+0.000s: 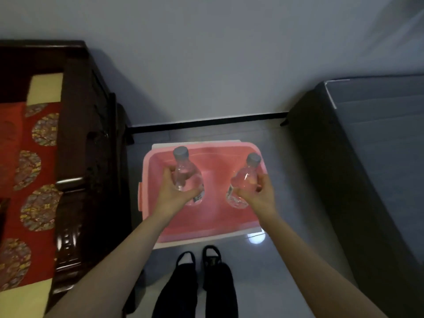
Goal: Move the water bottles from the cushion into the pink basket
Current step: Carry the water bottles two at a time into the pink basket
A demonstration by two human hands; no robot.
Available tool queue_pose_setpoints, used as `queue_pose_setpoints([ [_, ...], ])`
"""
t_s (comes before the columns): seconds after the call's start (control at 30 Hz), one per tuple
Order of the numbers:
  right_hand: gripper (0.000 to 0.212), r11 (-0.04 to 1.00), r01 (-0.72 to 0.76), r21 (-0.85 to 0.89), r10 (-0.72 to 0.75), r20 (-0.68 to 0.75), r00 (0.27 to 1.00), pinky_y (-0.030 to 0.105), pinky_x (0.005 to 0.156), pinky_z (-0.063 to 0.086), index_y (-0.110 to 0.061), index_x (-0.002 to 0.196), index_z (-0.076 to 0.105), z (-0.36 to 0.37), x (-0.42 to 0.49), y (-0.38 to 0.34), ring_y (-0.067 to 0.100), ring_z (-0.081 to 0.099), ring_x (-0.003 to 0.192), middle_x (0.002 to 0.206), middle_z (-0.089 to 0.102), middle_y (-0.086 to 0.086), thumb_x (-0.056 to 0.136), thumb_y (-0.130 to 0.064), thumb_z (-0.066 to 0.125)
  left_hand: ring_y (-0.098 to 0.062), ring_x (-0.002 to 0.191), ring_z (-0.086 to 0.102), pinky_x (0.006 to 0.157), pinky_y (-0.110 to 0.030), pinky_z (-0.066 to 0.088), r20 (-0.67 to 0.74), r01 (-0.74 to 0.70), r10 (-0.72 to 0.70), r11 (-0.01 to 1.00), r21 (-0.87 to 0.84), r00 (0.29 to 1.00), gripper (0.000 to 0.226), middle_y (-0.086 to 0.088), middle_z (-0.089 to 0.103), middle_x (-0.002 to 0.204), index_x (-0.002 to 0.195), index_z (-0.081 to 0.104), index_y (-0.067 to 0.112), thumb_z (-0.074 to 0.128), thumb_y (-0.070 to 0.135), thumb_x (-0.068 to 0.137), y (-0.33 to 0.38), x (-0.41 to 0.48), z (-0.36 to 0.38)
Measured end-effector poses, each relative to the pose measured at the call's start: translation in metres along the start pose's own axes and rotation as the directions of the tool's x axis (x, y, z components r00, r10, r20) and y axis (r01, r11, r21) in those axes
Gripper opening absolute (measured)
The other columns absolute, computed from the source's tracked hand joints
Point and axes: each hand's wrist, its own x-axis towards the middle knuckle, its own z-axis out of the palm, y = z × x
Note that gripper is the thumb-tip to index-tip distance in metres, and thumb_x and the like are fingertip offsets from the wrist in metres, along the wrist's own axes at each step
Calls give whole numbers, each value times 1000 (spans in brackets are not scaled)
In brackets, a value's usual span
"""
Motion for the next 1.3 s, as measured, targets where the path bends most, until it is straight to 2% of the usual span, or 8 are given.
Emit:
queue_pose_setpoints([
  [0.13,58,996,-3,-88,8,51,999,33,75,53,-17,107,49,28,59,41,17,64,87,98,64,-1,62,-12,85,-19,107,57,91,-41,49,-61,3,-2,1000,18,998,75,0,56,115,115,40,22,86,15,57,-35,41,39],
  [0.37,62,991,-39,-129,55,120,991,36,78,50,-26,107,36,61,128,102,15,57,89,98,56,-3,69,-2,79,-26,99,60,88,-49,49,-129,-62,78,990,124,989,76,0,59,108,111,45,26,93,19,53,-105,94,74],
  [0.47,64,996,26,-89,-16,109,994,37,78,52,-24,111,37,69,141,110,19,61,89,100,60,4,68,-2,79,-24,101,56,87,-46,49,-149,-149,180,968,201,972,77,20,49,107,110,43,37,91,16,54,-120,102,80],
  [0.63,72,991,118,-68,-110,108,988,29,77,52,-14,117,41,75,153,117,18,63,89,104,62,10,57,8,76,-21,102,54,90,-32,45,-168,-208,247,953,220,954,73,17,49,109,114,48,23,90,14,56,-127,113,88],
  [0.87,54,994,92,-62,-79,186,979,55,86,51,-6,106,47,70,164,100,37,64,97,102,64,20,63,7,78,-22,104,53,90,-19,39,-135,-243,295,920,307,946,59,-8,56,111,109,55,12,85,9,59,-120,130,101],
  [1.07,45,940,255,-226,-243,79,967,34,84,52,-21,105,57,57,147,71,13,61,98,105,62,-6,68,-20,82,-28,110,53,94,-34,43,-131,-203,257,923,328,958,62,-9,56,116,115,54,9,84,15,61,-116,128,105],
  [1.2,26,856,403,-323,-365,176,914,42,76,54,-19,96,65,43,140,54,15,59,92,98,61,-9,72,-22,71,-21,113,51,89,-37,47,-60,-275,314,895,350,947,70,3,54,123,121,51,23,87,27,62,-98,119,91],
  [1.3,15,804,452,-387,-387,238,891,43,70,52,-14,87,65,38,143,46,17,57,84,87,64,-5,74,-16,71,-18,101,56,75,-40,54,-29,-314,348,878,362,937,49,10,59,110,111,60,25,81,29,68,-81,113,82],
])
